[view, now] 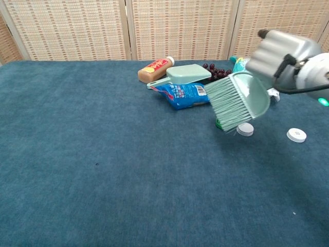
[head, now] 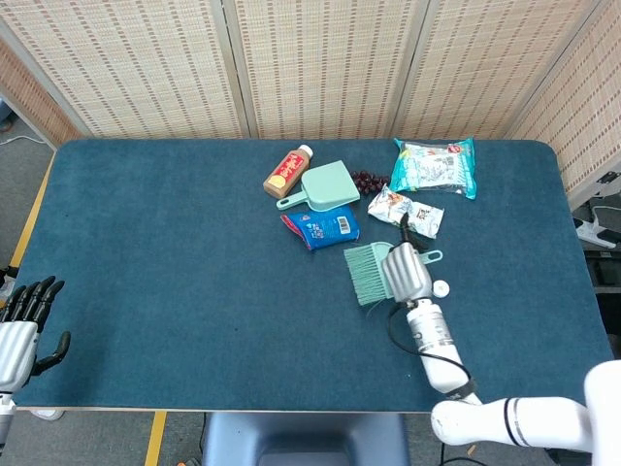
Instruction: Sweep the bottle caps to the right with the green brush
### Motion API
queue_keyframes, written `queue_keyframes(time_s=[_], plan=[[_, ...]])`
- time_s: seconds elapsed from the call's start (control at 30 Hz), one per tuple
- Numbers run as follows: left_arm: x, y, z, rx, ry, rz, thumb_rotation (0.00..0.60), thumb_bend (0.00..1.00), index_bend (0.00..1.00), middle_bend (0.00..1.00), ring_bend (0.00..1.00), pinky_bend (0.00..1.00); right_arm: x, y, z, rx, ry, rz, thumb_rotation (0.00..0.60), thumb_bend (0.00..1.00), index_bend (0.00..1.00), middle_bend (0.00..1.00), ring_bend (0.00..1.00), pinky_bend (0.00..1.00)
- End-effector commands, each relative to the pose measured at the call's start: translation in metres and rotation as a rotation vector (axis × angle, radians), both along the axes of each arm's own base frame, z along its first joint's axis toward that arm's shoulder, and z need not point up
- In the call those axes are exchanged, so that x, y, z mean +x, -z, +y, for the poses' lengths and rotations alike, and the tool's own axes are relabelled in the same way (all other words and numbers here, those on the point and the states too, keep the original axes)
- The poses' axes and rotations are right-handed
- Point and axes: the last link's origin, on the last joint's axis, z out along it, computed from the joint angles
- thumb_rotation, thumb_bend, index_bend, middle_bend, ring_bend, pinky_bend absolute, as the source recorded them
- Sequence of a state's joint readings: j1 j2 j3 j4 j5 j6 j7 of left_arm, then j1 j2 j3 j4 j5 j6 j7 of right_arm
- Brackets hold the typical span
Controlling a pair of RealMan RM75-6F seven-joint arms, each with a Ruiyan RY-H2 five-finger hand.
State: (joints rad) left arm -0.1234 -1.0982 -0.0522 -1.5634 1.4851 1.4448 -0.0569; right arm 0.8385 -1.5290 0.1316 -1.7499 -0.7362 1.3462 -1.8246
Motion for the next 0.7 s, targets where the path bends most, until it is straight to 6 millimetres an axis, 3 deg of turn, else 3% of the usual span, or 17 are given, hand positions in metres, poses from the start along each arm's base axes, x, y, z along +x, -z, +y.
queue_keyframes(time_s=[0.03,0.37,0.7], plan=[[-0.001,-0.003,0.002,0.011,0.0,0.004,0.6,0.45,0.0,0.0,0.0,0.01,0.019,0.022,-0.009,-0.002,0.009,0.041,0.6,0.41,0.95,0.82,0.48,0.08],[-0.007,-0.01,0.007,0.038,-0.016,0.0,0.6,0.45,0.0,0.0,0.0,0.01,0.013,0.054,-0.026,0.006,0.073,0.108,0.6,0.41,0.95,0.82,0.48,0.08],[-0.014,-0.016,0.009,0.061,-0.046,-0.007,0.6,0.45,0.0,0.0,0.0,0.01,0.006,0.071,-0.038,-0.025,0.14,0.222,0.6,0.41,0.95,0.82,0.48,0.08]])
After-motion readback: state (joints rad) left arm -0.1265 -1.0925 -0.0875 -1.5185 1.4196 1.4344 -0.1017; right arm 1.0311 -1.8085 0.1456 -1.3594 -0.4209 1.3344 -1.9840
